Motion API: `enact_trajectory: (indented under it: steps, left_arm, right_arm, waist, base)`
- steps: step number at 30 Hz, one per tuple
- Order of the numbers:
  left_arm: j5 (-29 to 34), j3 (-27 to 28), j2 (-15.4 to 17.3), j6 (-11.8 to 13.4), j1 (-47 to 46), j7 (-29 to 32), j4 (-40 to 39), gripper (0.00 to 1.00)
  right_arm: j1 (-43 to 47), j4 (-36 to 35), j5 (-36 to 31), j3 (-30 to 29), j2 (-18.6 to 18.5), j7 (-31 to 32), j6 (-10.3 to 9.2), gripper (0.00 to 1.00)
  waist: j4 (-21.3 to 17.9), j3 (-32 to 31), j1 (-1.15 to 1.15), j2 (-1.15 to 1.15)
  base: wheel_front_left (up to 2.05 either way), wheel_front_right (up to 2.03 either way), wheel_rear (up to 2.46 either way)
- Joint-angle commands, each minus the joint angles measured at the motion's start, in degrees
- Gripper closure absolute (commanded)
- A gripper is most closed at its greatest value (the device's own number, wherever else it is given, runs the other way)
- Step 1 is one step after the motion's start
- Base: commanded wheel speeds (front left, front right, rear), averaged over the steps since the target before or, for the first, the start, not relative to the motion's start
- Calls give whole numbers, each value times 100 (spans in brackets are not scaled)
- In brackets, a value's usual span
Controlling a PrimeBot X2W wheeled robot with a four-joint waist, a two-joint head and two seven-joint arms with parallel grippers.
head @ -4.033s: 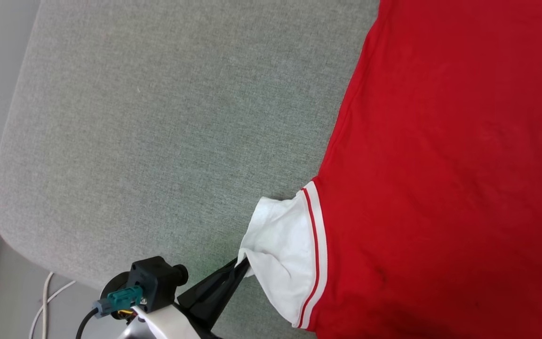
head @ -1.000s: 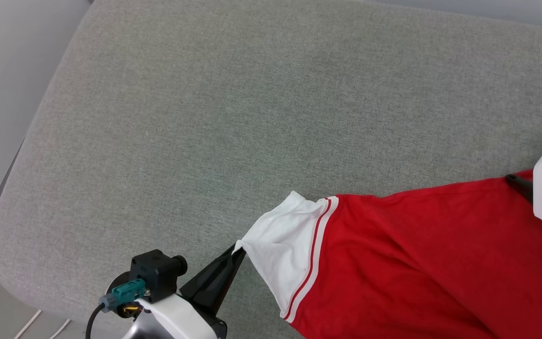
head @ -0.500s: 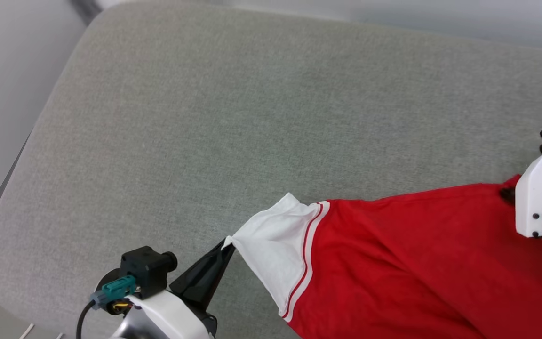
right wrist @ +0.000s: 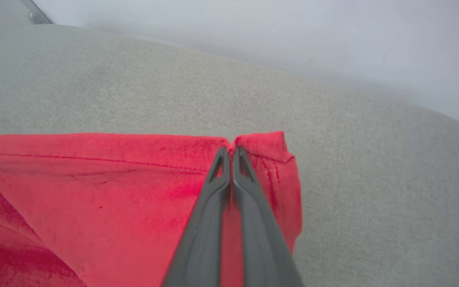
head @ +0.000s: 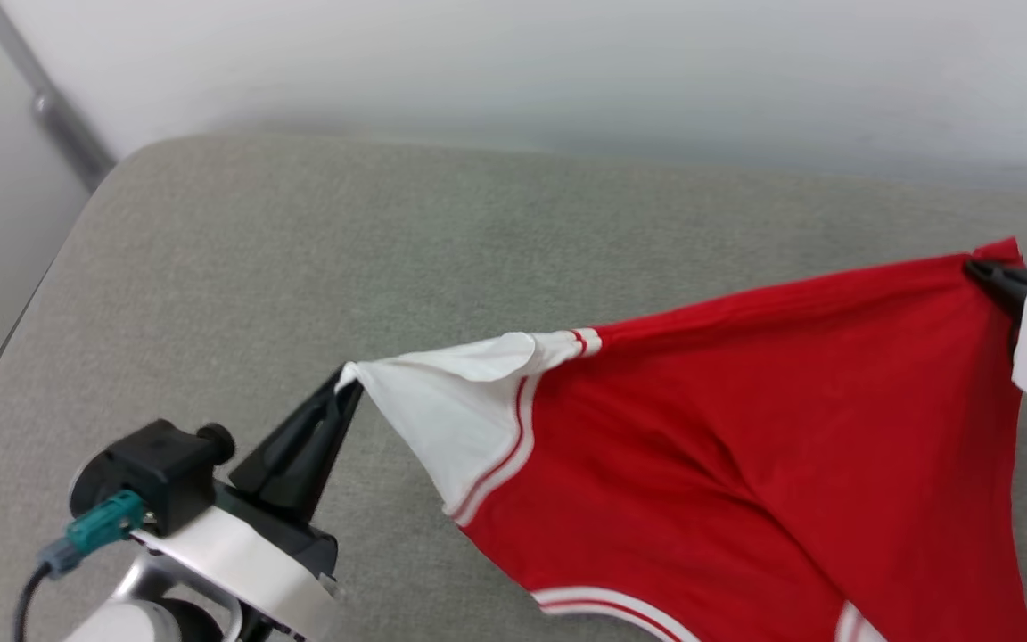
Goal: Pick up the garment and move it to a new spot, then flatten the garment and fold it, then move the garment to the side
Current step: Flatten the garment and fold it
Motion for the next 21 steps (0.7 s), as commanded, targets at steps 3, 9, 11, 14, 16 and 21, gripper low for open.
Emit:
enact_trajectory:
  steps: [3, 9, 11, 14, 16, 21]
  left_arm:
    - [22, 224, 134, 111, -167, -5, -268, 100]
    - [72, 672, 310, 345, -564, 49, -667, 100]
    - [110, 832, 351, 406, -739, 25, -747, 100]
    - [110, 1048, 408, 459, -1018, 44, -860, 100]
    - [122, 1208, 469, 515, -1202, 53, -934, 100]
    - [185, 1561, 579, 653, -1665, 81, -1135, 100]
  right_arm:
    - [-82, -448, 94, -52, -115, -62, -2, 100]
    - [-174, -1241, 118, -232, -113, -78, -2, 100]
    - [-194, -1501, 89, -275, -92, -94, -2, 100]
    - [-255, -1843, -8, -404, -64, -162, -2, 100]
    - [-274, -2049, -58, -424, -36, -205, -2, 100]
    - [-358, -2513, -103, -516, 22, -306, -2, 100]
  waist:
    - [-377, -371, 0, 0]
    - [-688, -551, 0, 0]
    - [-784, -595, 0, 0]
    - [-912, -622, 0, 0]
    - [-1008, -627, 0, 0]
    - [-1177, -539, 0, 0]
  base:
    - [0, 0, 0]
    - [0, 0, 0]
    - [0, 0, 0]
    - [0, 0, 0]
    - [0, 0, 0]
    - [0, 0, 0]
